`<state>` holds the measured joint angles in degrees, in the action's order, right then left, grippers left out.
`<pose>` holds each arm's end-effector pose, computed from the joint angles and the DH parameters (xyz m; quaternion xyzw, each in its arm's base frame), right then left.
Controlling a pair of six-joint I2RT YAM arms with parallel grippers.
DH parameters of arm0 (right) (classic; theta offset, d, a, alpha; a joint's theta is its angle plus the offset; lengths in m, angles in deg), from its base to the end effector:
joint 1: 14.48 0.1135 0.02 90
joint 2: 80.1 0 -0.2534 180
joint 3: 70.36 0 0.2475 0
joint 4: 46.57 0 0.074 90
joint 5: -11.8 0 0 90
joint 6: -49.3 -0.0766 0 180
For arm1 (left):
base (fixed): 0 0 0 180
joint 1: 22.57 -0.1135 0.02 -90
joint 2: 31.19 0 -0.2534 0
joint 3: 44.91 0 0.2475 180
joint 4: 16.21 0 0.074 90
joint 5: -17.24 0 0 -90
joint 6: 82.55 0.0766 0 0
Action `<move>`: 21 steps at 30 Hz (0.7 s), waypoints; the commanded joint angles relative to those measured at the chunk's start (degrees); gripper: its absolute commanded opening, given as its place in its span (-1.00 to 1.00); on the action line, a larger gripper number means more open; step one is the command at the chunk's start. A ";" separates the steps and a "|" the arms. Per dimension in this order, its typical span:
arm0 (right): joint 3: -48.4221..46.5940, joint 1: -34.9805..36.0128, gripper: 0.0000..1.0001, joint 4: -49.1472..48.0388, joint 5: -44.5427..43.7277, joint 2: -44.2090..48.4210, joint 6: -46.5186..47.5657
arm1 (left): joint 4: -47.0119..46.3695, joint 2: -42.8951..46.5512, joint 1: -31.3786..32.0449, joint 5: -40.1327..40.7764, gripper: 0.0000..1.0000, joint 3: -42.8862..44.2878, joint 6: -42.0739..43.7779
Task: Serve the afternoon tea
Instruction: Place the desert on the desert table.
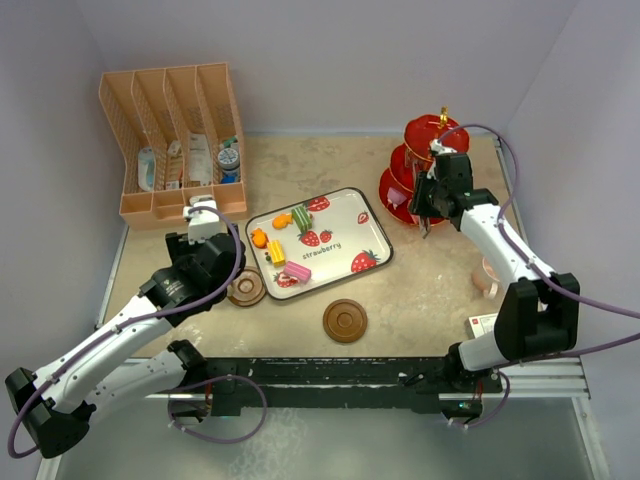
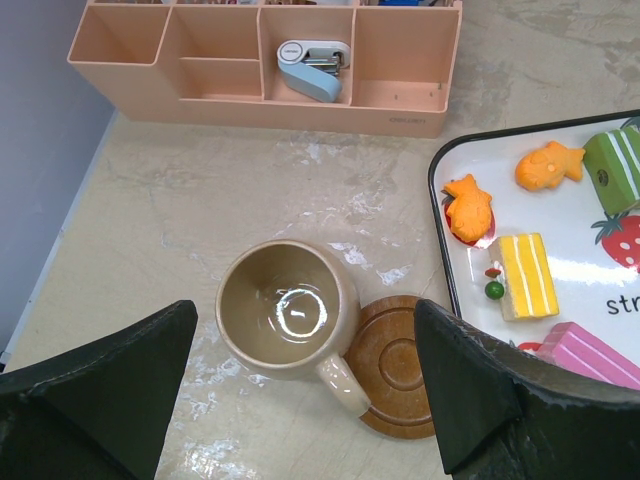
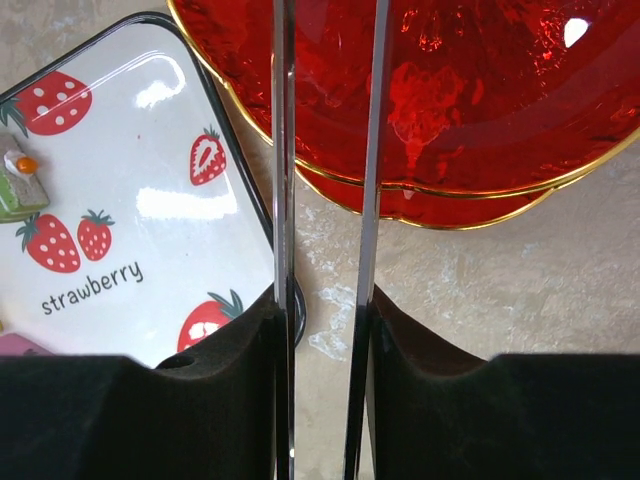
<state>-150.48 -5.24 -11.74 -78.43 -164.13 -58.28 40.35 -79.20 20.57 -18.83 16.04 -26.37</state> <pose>0.3534 0.0572 0.2544 0.0664 0.8992 0.0986 0.4212 0.1722 -0.0765 0.2751 -0.1114 0.8311 0.1079 0.5341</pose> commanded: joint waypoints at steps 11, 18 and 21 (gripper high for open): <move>-1.65 -0.36 -0.39 1.95 -2.96 1.69 0.18 | -0.95 0.84 -0.14 -0.14 0.73 1.42 0.18; -1.28 -0.36 -0.34 1.88 -2.57 2.94 -0.04 | -0.95 0.90 -0.15 -0.14 0.73 1.40 0.19; -0.90 -0.36 -0.34 1.54 -1.37 3.25 0.12 | -0.96 0.94 -0.09 -0.19 0.73 1.48 0.20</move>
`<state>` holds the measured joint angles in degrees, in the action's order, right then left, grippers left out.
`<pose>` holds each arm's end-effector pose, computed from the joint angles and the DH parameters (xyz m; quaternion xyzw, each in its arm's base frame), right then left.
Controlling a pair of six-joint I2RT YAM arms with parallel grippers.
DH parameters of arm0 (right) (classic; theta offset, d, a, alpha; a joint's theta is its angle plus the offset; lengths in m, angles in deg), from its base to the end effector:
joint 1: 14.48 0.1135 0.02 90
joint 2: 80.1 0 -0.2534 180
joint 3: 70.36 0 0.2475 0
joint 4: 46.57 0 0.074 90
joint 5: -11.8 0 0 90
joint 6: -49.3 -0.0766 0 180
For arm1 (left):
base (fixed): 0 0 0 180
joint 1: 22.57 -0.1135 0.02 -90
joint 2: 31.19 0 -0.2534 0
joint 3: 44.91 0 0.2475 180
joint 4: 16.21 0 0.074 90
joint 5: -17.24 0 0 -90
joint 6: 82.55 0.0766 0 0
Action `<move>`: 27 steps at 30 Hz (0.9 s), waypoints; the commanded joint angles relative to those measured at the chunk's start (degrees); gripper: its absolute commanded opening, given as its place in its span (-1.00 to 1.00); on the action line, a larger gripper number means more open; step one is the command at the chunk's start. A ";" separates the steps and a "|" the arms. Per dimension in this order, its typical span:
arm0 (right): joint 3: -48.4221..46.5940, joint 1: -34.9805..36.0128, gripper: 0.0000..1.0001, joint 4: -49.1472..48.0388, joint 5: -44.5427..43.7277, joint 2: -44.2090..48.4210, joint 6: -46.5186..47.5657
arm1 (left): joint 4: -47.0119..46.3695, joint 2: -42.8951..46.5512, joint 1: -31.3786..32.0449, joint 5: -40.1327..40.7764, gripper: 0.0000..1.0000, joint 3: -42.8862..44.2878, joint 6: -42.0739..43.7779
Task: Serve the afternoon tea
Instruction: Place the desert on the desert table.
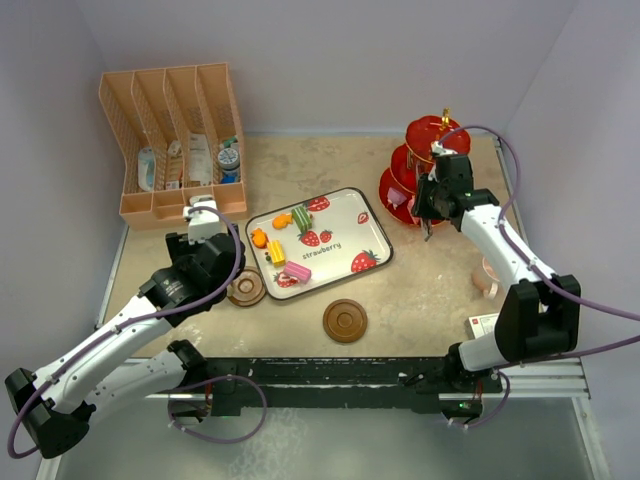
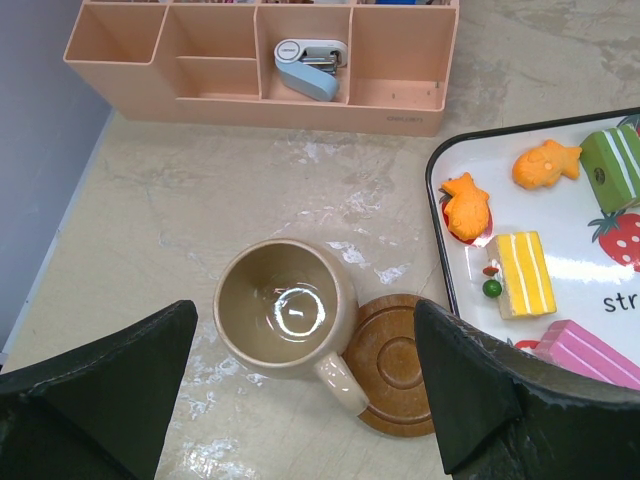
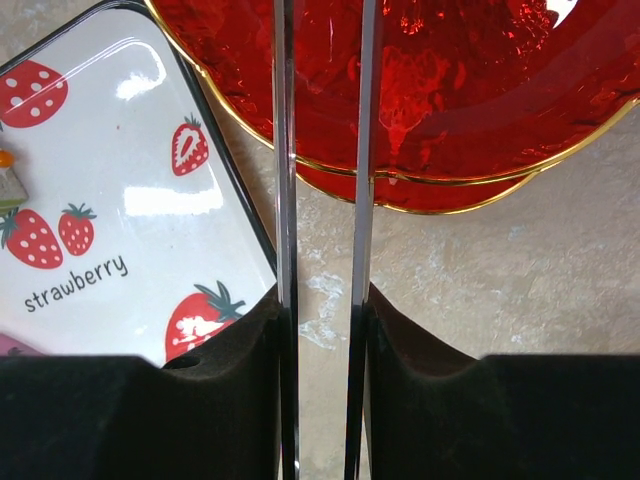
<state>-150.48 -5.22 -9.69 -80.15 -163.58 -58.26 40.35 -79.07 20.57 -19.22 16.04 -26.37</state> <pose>0.3490 0.0543 0.2535 0.0728 0.9042 0.0825 0.4128 0.1719 -0.0767 0.2752 -0.1106 0.8320 0.1046 0.5334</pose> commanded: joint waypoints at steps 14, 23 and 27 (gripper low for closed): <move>-0.40 -0.38 -0.19 0.27 2.57 4.40 -0.76 | -0.95 1.25 -0.11 0.25 0.73 1.41 0.17; 1.01 -0.38 -0.19 1.49 3.32 6.72 -1.60 | -0.95 1.63 -0.15 0.25 0.73 1.42 0.07; 1.85 -0.38 -0.19 2.27 3.51 8.40 -2.06 | -0.95 1.70 -0.11 0.16 0.73 1.39 0.08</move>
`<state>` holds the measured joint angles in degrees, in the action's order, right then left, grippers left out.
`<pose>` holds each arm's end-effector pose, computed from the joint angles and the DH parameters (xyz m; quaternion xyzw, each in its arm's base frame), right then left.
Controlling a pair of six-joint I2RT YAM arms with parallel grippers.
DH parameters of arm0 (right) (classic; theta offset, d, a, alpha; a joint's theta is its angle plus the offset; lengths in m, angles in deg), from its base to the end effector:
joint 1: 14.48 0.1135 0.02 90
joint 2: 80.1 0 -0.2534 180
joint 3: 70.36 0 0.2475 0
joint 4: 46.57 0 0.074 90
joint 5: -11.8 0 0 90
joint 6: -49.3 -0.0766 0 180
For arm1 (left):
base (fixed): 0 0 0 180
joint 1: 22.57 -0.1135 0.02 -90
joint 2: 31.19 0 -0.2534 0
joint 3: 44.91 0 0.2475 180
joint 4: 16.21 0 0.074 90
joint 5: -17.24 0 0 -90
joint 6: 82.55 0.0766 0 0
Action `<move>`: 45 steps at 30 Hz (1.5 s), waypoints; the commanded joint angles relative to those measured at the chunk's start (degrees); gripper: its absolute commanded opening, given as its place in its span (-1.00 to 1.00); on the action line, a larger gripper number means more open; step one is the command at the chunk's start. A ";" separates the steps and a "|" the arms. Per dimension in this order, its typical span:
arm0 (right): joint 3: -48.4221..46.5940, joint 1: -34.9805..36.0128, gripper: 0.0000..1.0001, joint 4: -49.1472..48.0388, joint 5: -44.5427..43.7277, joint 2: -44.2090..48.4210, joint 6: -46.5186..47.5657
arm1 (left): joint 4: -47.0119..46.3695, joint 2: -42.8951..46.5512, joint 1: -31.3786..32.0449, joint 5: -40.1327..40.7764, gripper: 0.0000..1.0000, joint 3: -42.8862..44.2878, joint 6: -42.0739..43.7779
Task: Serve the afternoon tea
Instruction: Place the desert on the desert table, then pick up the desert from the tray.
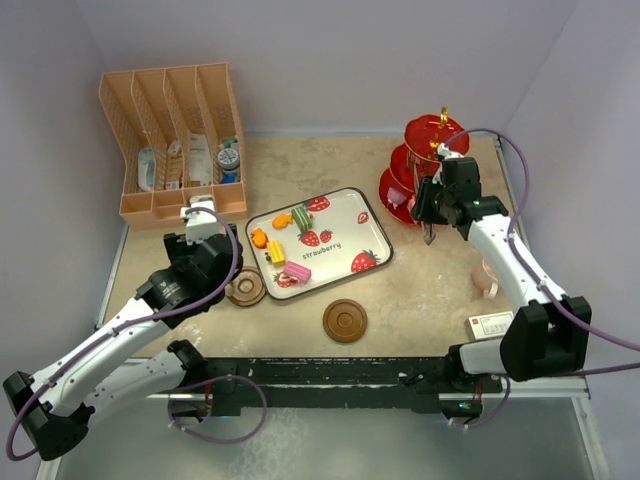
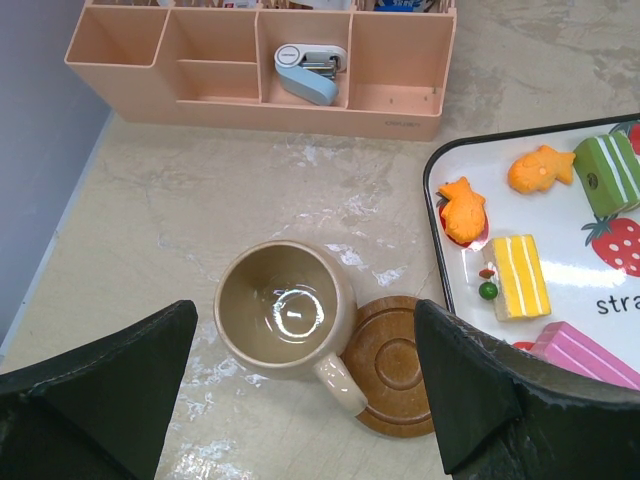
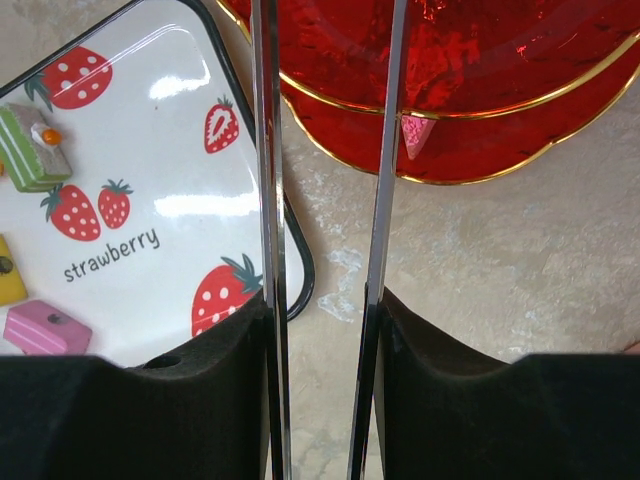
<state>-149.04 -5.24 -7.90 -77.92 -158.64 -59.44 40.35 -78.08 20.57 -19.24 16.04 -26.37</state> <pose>0.3306 0.0542 0.2686 0.0735 0.8978 0.1071 0.4208 0.1698 -0.0748 0.2779 -0.1143 0.8293 0.0989 0.5380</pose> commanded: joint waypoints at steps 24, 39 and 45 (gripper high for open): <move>7.10 -0.25 -0.22 3.45 16.89 14.79 -1.26 | -0.95 1.11 -0.12 0.16 0.73 1.42 0.13; 4.94 3.75 -0.19 8.00 20.81 16.52 1.65 | -0.64 1.80 -0.13 1.89 0.75 1.56 -0.54; 4.82 16.32 -0.19 6.01 13.54 14.31 -3.52 | -0.51 1.83 -0.08 2.03 0.75 1.58 -0.63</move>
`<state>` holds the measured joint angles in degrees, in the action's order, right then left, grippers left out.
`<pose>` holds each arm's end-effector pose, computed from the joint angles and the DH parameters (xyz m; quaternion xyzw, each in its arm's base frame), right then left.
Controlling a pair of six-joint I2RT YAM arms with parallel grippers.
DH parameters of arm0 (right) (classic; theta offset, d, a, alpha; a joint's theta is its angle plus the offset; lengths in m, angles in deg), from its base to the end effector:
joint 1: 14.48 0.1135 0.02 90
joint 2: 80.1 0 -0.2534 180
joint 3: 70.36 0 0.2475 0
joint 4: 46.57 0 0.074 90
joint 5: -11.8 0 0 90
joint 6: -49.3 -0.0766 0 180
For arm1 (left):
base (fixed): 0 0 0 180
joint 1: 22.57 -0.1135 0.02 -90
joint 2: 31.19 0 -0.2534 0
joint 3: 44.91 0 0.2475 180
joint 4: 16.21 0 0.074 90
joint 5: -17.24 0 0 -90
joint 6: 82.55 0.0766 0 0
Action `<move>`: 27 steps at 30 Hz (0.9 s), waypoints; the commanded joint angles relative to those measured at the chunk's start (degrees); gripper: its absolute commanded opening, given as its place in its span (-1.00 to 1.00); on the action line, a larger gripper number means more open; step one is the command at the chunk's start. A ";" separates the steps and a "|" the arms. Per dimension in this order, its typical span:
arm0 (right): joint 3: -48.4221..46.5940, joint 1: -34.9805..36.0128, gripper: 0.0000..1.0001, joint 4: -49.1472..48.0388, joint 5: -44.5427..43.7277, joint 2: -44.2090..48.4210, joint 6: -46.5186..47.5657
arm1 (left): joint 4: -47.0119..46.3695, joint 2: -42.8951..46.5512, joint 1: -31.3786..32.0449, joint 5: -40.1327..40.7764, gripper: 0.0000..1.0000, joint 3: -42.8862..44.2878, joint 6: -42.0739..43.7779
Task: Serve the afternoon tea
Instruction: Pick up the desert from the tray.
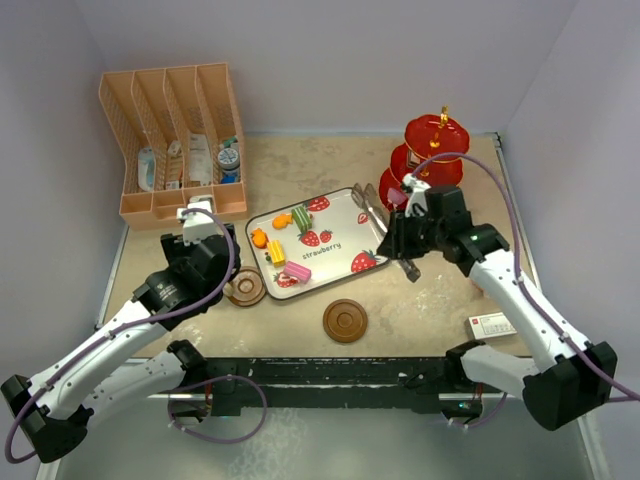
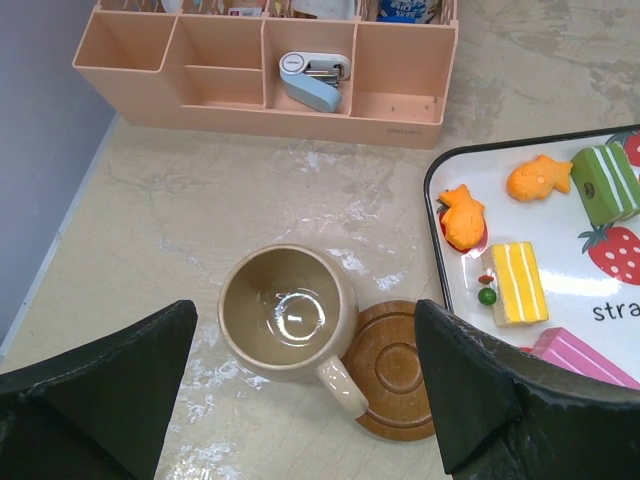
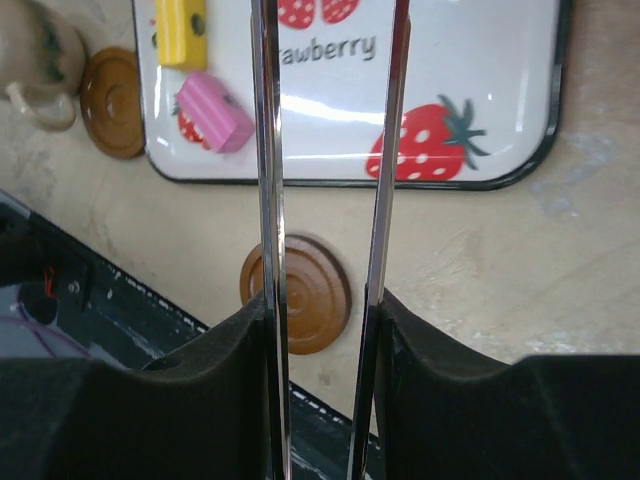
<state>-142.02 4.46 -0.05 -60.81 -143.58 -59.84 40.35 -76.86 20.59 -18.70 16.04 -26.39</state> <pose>0.2453 0.1084 0.2842 -0.0643 0.8899 0.2691 0.3627 0.1672 -0.0718 0.2815 -0.1209 0.8240 0.0953 0.5453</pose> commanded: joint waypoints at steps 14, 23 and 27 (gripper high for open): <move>-0.83 17.97 -0.20 -15.57 -6.01 -14.61 -11.45 | -0.16 -0.03 -0.13 1.72 0.75 1.55 -0.94; -2.67 17.97 -0.20 -22.42 -4.04 -25.18 -13.35 | -0.23 -0.30 -0.18 1.57 0.75 1.58 -0.87; -4.45 17.89 -0.21 -22.69 -2.98 -28.74 -13.62 | -0.23 -0.28 -0.14 1.46 0.75 1.53 -0.87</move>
<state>-142.52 22.34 -19.20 -65.23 -170.95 -72.34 40.39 -77.28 20.57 -18.33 16.04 -26.42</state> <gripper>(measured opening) 0.404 0.872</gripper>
